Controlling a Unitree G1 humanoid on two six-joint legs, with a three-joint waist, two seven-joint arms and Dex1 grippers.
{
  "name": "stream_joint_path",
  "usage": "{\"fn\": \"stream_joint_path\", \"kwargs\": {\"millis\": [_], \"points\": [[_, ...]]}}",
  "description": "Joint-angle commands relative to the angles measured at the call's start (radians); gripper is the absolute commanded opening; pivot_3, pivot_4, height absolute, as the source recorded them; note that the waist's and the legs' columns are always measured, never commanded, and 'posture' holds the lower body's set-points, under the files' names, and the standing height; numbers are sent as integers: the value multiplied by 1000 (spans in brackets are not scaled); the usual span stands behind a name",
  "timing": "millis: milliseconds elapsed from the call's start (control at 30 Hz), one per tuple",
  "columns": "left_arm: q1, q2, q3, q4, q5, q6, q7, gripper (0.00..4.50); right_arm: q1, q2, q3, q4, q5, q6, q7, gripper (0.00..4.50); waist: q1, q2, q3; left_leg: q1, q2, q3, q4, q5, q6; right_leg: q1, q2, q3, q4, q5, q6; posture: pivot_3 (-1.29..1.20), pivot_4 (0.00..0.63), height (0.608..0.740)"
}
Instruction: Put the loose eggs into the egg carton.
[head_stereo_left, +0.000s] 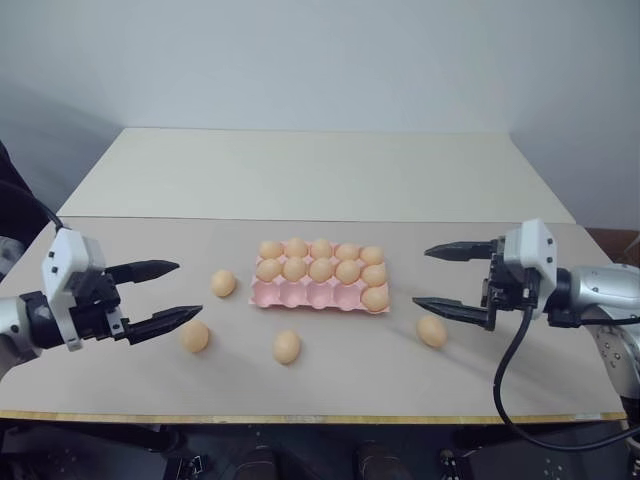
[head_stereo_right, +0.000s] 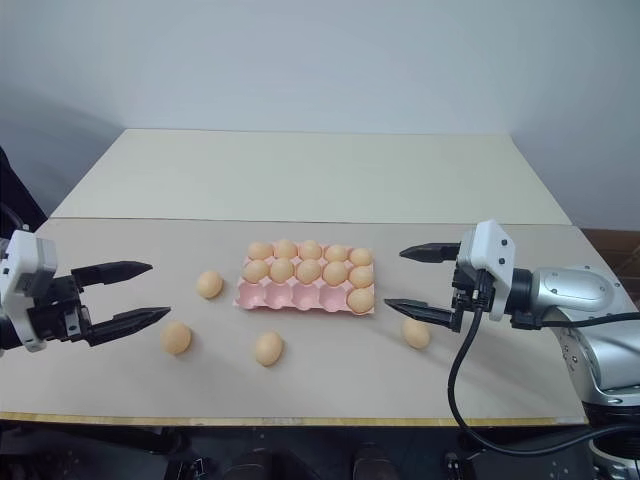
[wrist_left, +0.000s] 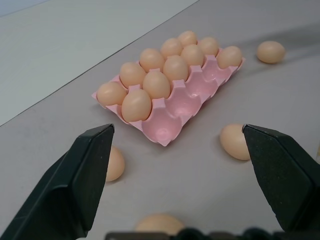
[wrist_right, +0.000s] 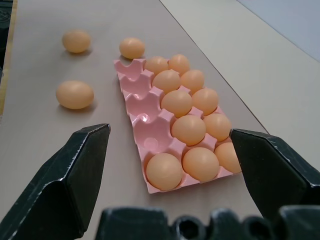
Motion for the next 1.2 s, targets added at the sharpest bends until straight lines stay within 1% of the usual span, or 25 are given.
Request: {"fn": "stream_joint_path", "kwargs": {"millis": [33,133,300,567,733,800,867,1000,1100,1133,1200], "points": [[3,0,27,-10,1,-31,-17,4457,-8,-1,-18,-11,0,-23,-2,4500,0,0,0,0,0,0,0,0,0,0,0,0,0,0,0,0,150,740],[1,-3,34,-13,-21,8,5,4457,-9,-1,-18,-11,0,-24,-3,4500,0,0,0,0,0,0,0,0,0,0,0,0,0,0,0,0,150,740],[6,-3,40,-9,-5,-22,-17,4457,-13,-2,-18,-9,1,-23,-2,4500,0,0,0,0,0,0,0,0,0,0,0,0,0,0,0,0,150,740],[12,-18,41,-13,-1,-30,-8,4457,-36,-9,-9,-5,5,-13,3,4500,0,0,0,0,0,0,0,0,0,0,0,0,0,0,0,0,150,740],[20,-7,47,0,5,-38,-28,4457,-41,-18,-11,-10,7,-7,7,4500,0,0,0,0,0,0,0,0,0,0,0,0,0,0,0,0,150,740],[5,1,31,9,2,-39,-38,4457,-30,-25,-19,-18,12,-3,12,4500,0,0,0,0,0,0,0,0,0,0,0,0,0,0,0,0,150,740],[-16,8,5,12,-9,-39,-54,4457,-18,-39,-25,-26,19,6,23,4500,1,0,0,0,0,0,0,0,0,0,0,0,0,0,0,0,150,740],[-71,33,-92,13,-20,-62,-161,4457,36,-97,-7,-43,1,0,86,4500,11,0,0,0,-1,0,0,0,0,1,0,0,0,0,0,0,150,740],[-170,26,-207,27,-17,-62,-193,4457,91,-136,52,-18,-124,-98,111,4500,18,0,0,0,0,0,1,0,0,1,0,0,0,0,0,0,150,740],[-203,20,-246,32,-12,-66,-209,4457,105,-141,76,-4,-177,-130,101,4500,18,0,0,0,0,0,1,0,0,1,0,-1,0,0,0,0,150,740],[-252,6,-299,49,1,-79,-230,4457,128,-143,106,23,-235,-179,100,4500,20,0,0,1,0,0,1,0,0,1,0,-1,0,0,0,0,150,740]]}}
